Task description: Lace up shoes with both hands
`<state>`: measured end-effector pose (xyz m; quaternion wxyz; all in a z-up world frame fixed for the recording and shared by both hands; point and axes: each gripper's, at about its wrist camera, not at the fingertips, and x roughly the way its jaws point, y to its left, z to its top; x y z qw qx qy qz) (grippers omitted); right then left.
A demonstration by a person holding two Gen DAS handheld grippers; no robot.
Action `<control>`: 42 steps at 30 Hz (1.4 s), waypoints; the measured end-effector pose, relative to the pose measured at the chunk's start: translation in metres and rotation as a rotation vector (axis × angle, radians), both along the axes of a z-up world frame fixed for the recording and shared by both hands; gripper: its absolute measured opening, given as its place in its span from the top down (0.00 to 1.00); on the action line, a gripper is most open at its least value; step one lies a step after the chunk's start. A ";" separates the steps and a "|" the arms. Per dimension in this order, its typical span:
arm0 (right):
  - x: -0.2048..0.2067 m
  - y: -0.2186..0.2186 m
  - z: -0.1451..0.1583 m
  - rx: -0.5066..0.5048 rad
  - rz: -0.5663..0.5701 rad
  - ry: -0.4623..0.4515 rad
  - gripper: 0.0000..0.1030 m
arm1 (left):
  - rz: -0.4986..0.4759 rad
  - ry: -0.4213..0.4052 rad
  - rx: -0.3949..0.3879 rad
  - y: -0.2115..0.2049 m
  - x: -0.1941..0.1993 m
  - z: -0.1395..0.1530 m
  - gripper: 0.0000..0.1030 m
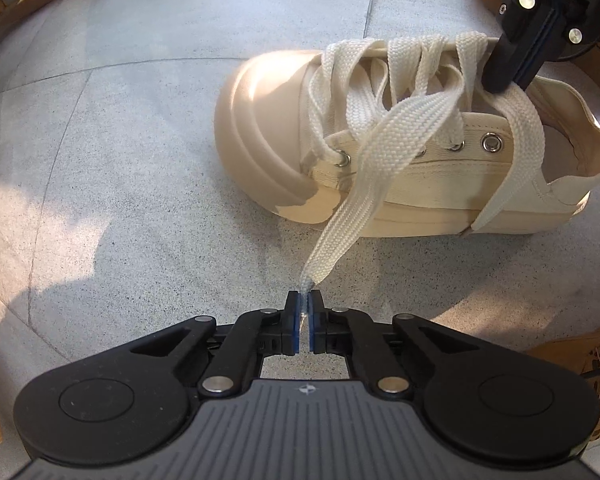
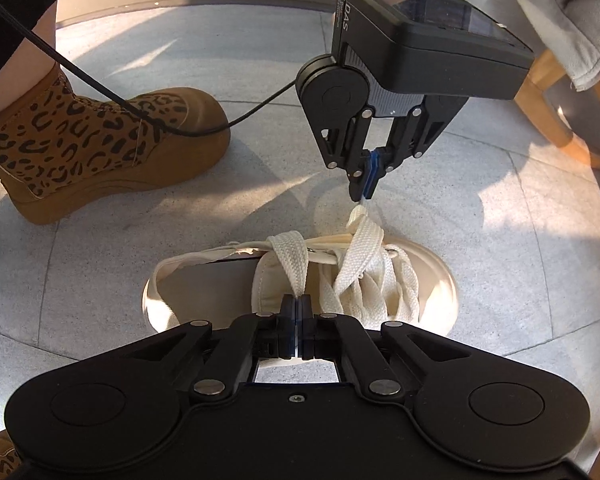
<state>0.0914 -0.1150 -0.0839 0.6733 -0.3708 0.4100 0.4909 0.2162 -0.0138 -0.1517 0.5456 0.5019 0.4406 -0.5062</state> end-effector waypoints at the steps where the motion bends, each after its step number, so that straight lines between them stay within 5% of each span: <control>1: 0.001 -0.002 0.003 0.014 -0.015 0.006 1.00 | 0.016 0.001 -0.003 0.001 -0.002 0.002 0.97; 8: 0.033 -0.029 0.029 0.084 -0.296 -0.002 1.00 | 0.068 -0.009 -0.006 0.004 -0.011 0.016 0.97; 14: 0.066 -0.053 0.025 -0.002 -0.496 -0.055 0.99 | 0.070 -0.011 0.004 0.001 -0.016 0.016 0.97; 18: 0.058 -0.045 0.028 0.072 -0.404 0.013 0.95 | 0.070 -0.016 0.009 0.002 -0.018 0.016 0.97; 22: 0.038 -0.020 0.022 0.114 -0.249 0.070 0.77 | 0.080 -0.022 0.003 0.003 -0.019 0.021 0.97; 30: 0.019 0.008 0.002 0.063 -0.087 0.041 0.78 | 0.122 0.005 -0.036 0.006 -0.025 0.035 0.97; 32: 0.020 0.010 0.000 0.045 -0.085 0.036 0.98 | 0.151 0.022 -0.052 0.008 -0.024 0.038 0.97; 42: 0.046 -0.020 0.030 0.084 -0.321 0.008 0.99 | 0.270 0.031 -0.063 0.018 -0.032 0.057 0.97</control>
